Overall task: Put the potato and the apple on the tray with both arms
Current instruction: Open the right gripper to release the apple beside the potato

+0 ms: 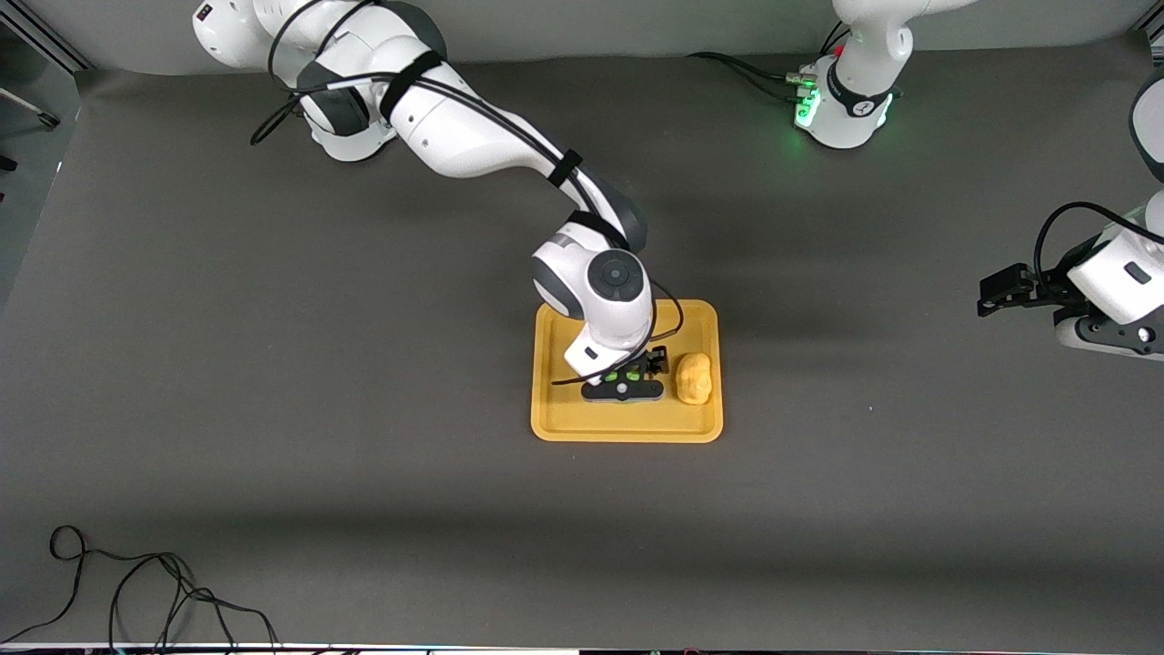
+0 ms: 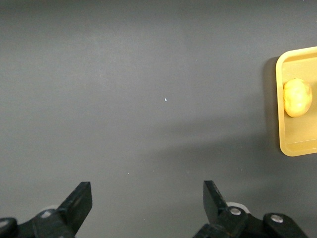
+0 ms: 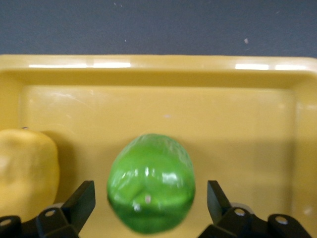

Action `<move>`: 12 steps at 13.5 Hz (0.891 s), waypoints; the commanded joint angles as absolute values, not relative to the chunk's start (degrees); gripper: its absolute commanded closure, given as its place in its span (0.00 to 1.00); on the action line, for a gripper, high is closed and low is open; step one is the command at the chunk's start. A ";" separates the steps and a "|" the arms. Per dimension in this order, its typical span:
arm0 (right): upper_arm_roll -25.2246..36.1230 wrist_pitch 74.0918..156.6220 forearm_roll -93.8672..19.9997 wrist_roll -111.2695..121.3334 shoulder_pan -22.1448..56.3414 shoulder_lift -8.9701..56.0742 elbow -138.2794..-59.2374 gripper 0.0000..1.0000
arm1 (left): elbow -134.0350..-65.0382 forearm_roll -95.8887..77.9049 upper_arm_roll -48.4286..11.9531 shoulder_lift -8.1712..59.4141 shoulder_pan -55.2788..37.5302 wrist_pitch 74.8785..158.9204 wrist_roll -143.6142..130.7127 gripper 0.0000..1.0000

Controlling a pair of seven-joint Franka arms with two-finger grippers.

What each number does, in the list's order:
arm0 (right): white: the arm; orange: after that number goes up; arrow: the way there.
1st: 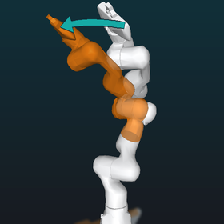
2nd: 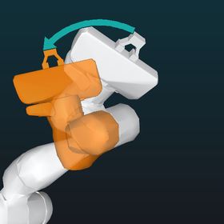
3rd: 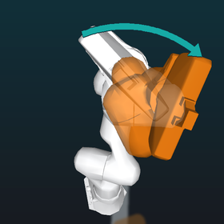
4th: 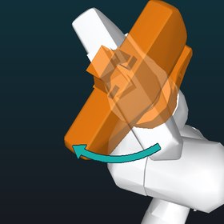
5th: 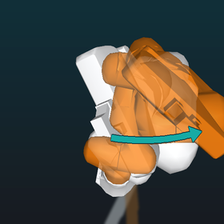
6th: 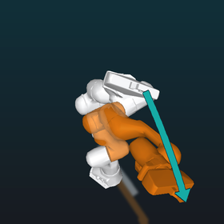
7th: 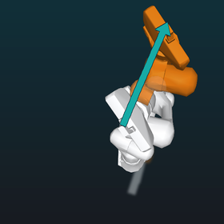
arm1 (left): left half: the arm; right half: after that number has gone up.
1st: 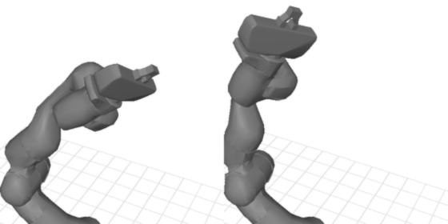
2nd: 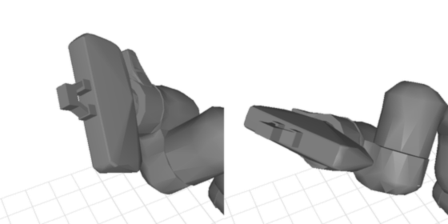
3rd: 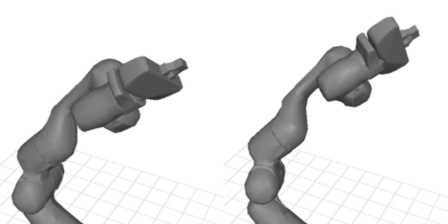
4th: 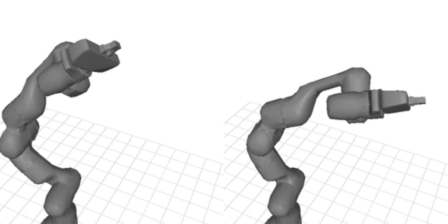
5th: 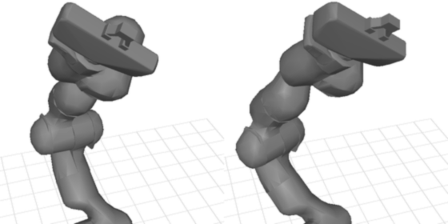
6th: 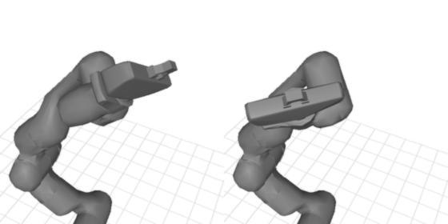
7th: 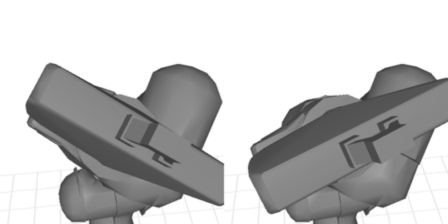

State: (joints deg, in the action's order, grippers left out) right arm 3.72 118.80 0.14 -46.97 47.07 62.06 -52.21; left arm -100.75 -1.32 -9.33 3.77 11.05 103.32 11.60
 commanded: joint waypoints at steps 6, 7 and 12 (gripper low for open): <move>3.95 92.67 1.23 -42.14 42.99 38.35 -53.43 0.00 | -101.07 -0.09 -9.32 3.60 11.16 102.66 12.92 0.00; 3.96 88.46 1.32 -37.58 40.89 34.93 -55.44 0.00 | -101.07 -0.09 -9.40 3.60 11.08 102.22 12.92 0.00; 4.83 87.79 0.79 -19.64 29.20 12.87 -78.44 0.00 | -101.07 -0.09 -9.40 3.60 10.81 101.60 12.83 0.00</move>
